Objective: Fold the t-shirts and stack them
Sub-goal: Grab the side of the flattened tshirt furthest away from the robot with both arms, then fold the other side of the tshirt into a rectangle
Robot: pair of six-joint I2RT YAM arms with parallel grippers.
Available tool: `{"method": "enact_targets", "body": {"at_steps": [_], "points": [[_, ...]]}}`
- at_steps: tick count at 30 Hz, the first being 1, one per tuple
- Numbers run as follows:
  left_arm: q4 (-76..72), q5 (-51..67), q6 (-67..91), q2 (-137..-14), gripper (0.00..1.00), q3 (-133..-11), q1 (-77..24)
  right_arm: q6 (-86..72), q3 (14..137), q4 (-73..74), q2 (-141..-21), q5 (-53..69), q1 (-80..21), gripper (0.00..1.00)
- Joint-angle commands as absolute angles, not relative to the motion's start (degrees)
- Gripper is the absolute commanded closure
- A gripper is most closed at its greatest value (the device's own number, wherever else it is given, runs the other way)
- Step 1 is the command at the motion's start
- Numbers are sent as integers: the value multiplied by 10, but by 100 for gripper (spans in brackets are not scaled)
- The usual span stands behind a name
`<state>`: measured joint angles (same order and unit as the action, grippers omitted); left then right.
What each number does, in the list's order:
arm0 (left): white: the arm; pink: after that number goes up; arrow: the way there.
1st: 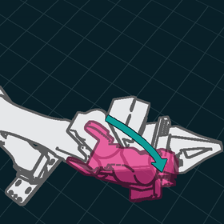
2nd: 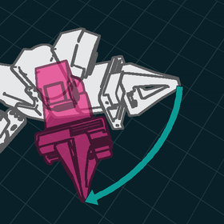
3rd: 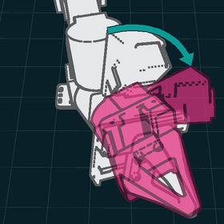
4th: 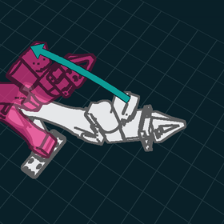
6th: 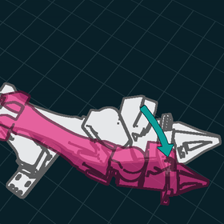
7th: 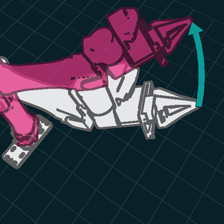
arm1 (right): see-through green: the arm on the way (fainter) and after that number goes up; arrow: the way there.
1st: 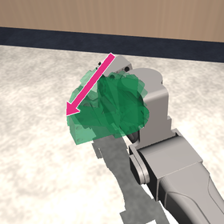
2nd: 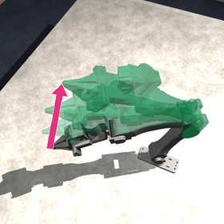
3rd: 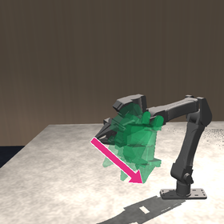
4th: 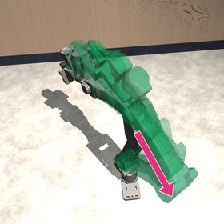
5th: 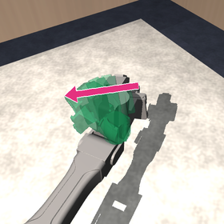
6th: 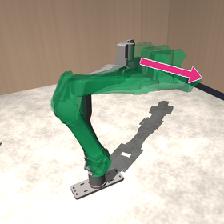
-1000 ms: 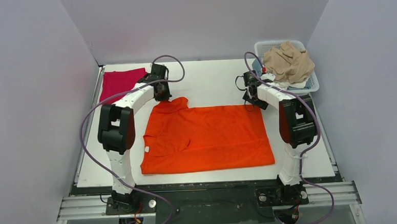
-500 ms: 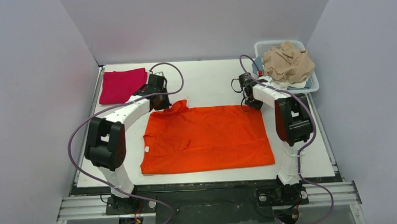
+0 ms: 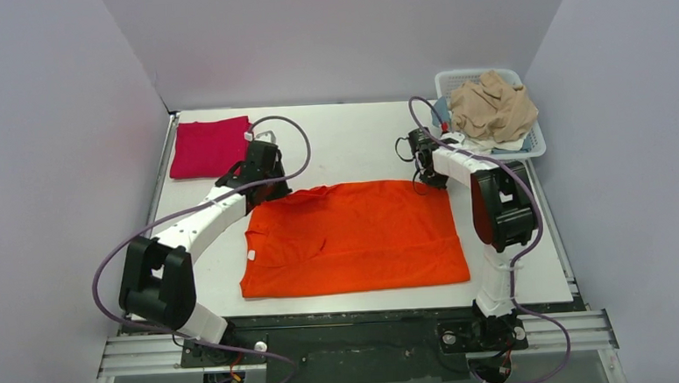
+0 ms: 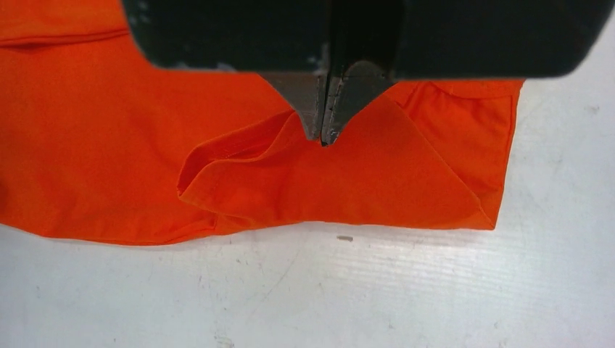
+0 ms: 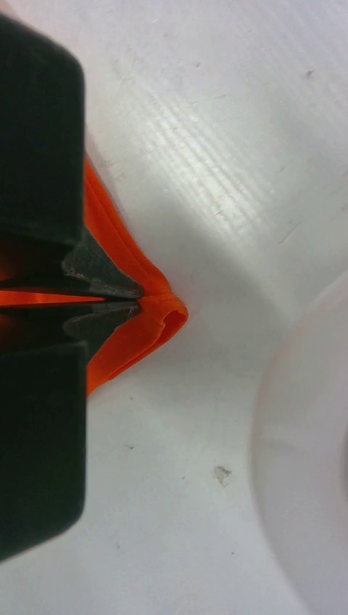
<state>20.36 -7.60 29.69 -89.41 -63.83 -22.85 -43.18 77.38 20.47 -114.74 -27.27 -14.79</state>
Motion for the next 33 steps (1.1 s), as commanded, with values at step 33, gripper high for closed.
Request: {"method": "enact_targets", "body": {"at_steps": [33], "points": [[410, -86, 511, -464, 100, -350, -304, -396, 478, 229, -806, -274, -206, 100]]}}
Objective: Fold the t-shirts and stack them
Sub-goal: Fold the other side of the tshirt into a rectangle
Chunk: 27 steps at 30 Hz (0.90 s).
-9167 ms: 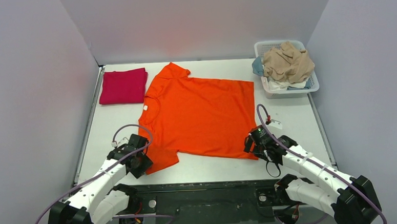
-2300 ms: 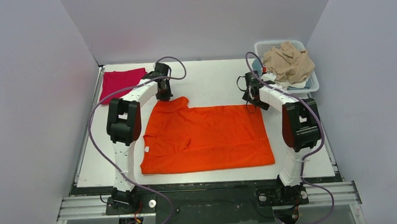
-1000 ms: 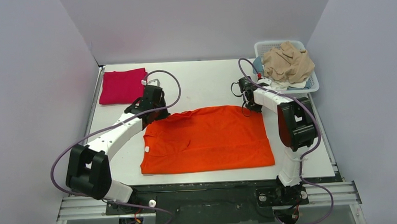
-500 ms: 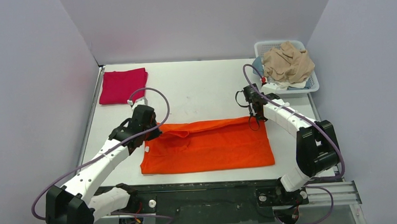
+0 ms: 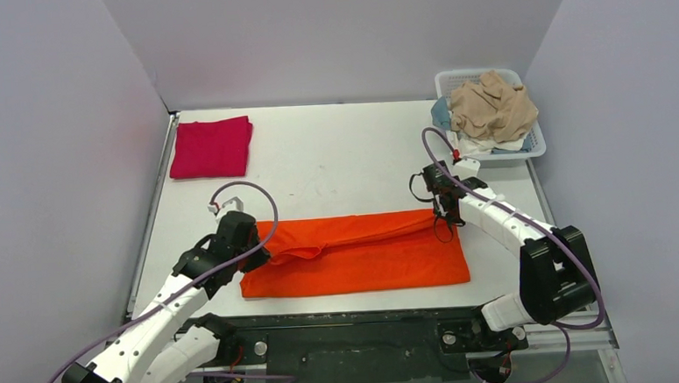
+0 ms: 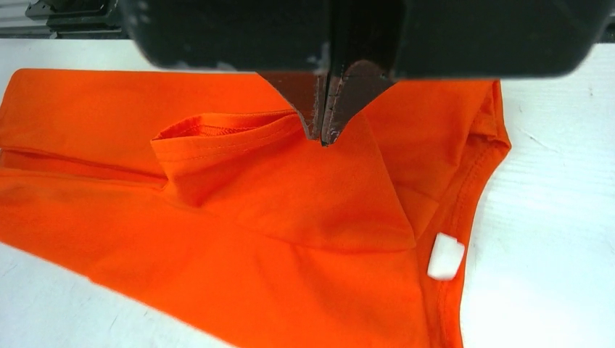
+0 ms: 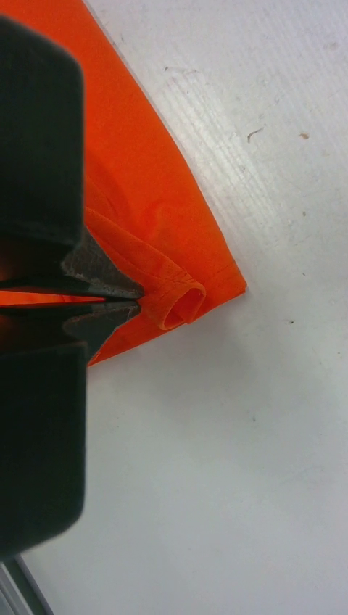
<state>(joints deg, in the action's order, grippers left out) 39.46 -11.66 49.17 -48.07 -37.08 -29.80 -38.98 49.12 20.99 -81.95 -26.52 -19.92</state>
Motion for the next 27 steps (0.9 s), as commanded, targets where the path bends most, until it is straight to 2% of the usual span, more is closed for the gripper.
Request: {"method": "enact_targets", "body": {"at_steps": [1, 2, 4, 5, 6, 7, 8, 10, 14, 18, 22, 27], "points": [[414, -81, 515, -463, 100, -342, -306, -399, 474, 232, -805, -278, -206, 100], [425, -75, 522, -460, 100, -339, -306, -405, 473, 237, -803, -281, -207, 98], [456, -76, 535, -455, 82, -337, -309, -414, 466, 253, -793, -288, -207, 87], [468, -83, 539, -453, 78, -340, -311, -418, 459, 267, -787, -290, -208, 75], [482, -85, 549, -446, 64, -341, -316, -426, 454, 273, -773, -291, -208, 59], [487, -84, 557, -442, 54, -343, -317, -430, 442, 284, -763, -290, -209, 53], [487, -79, 571, -434, 36, -344, -319, -433, 438, 287, -742, -288, -209, 44], [473, -56, 578, -423, 22, -345, -320, -438, 427, 298, -701, -288, -209, 36], [460, -58, 559, -420, 18, -372, -321, -425, 432, 301, -637, -265, -209, 21], [396, -41, 523, -454, 15, -388, -321, -387, 440, 223, -634, -159, -208, 19], [301, -7, 508, -536, 13, -385, -321, -384, 445, 140, -703, -54, -207, 19], [221, 47, 511, -656, 12, -357, -323, -399, 456, 115, -804, -46, -206, 20]]}}
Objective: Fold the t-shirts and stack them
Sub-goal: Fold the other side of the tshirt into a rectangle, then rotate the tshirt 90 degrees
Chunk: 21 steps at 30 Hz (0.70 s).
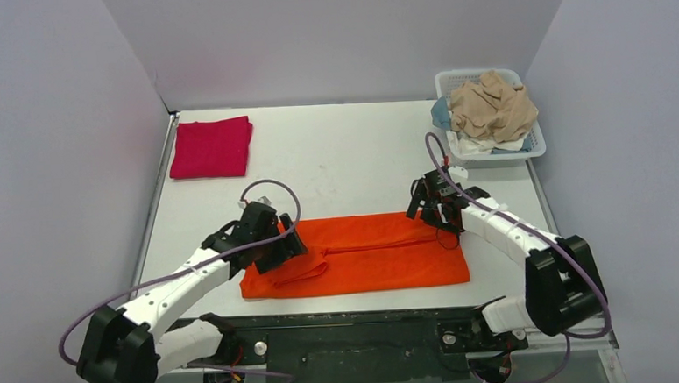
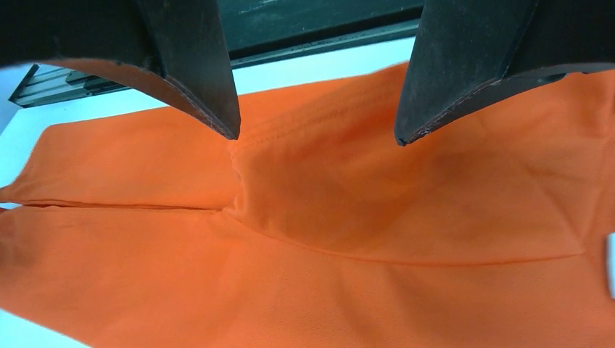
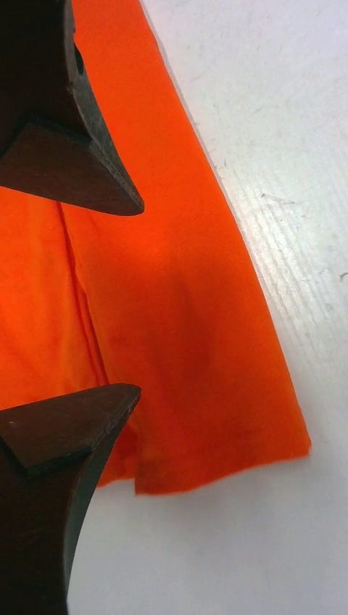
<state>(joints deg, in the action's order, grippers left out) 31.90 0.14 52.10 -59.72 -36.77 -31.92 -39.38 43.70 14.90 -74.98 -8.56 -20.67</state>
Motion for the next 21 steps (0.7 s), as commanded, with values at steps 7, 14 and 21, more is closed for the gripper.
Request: {"method": "enact_targets", "body": {"at_steps": [7, 14, 21], "points": [[144, -11, 495, -848, 10, -388, -269, -380, 413, 60, -866, -7, -205, 22], [197, -19, 431, -1075, 10, -665, -189, -395, 312, 97, -804, 41, -252, 25], [300, 49, 353, -1339, 10, -1060, -204, -450, 280, 47, -788, 51, -382, 24]]}}
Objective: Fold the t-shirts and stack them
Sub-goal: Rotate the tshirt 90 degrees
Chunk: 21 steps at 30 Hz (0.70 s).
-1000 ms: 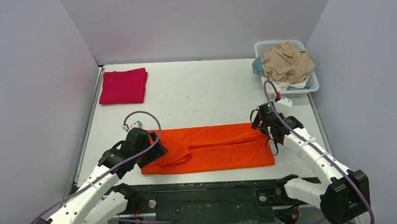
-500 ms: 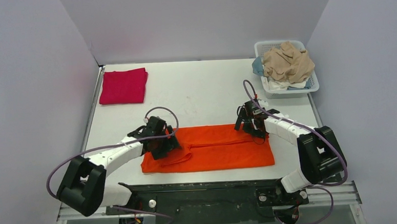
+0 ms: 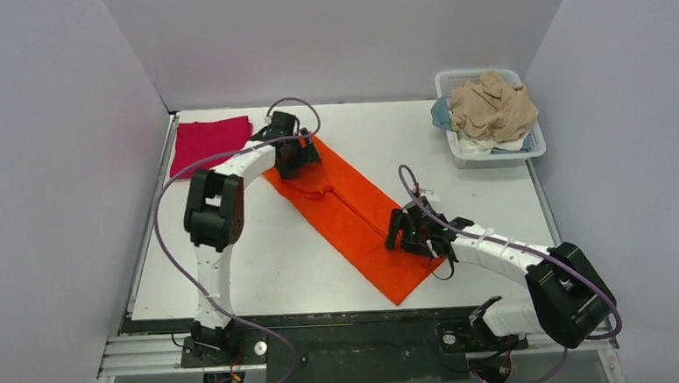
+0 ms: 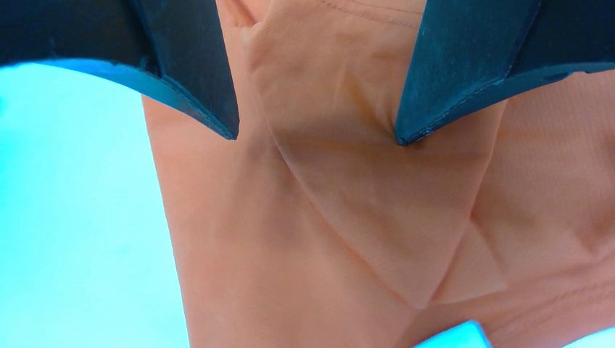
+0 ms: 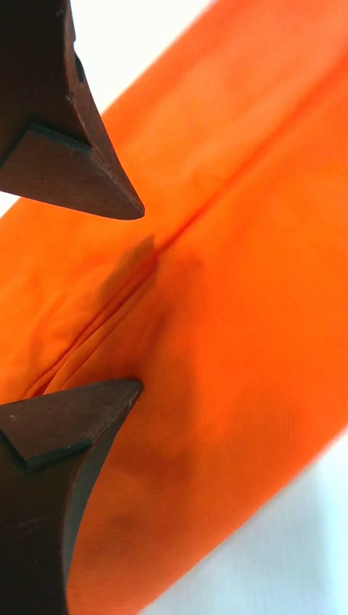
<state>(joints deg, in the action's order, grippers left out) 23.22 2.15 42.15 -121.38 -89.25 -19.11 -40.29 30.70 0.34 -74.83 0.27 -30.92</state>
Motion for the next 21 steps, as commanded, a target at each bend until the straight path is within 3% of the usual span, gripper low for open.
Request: {"method": "enact_targets", "body": {"at_steps": [1, 6, 11, 16, 21], "points": [[317, 63, 345, -1365, 10, -1162, -207, -452, 296, 44, -795, 50, -416, 24], [393, 77, 318, -1577, 10, -1507, -241, -429, 400, 76, -862, 37, -523, 24], [230, 121, 403, -1591, 10, -1454, -235, -390, 490, 135, -900, 7, -584, 24], [229, 92, 418, -1573, 9, -1496, -232, -394, 557, 154, -860, -68, -584, 20], [215, 110, 406, -1476, 9, -1487, -223, -411, 539, 169, -769, -86, -583, 16]]}}
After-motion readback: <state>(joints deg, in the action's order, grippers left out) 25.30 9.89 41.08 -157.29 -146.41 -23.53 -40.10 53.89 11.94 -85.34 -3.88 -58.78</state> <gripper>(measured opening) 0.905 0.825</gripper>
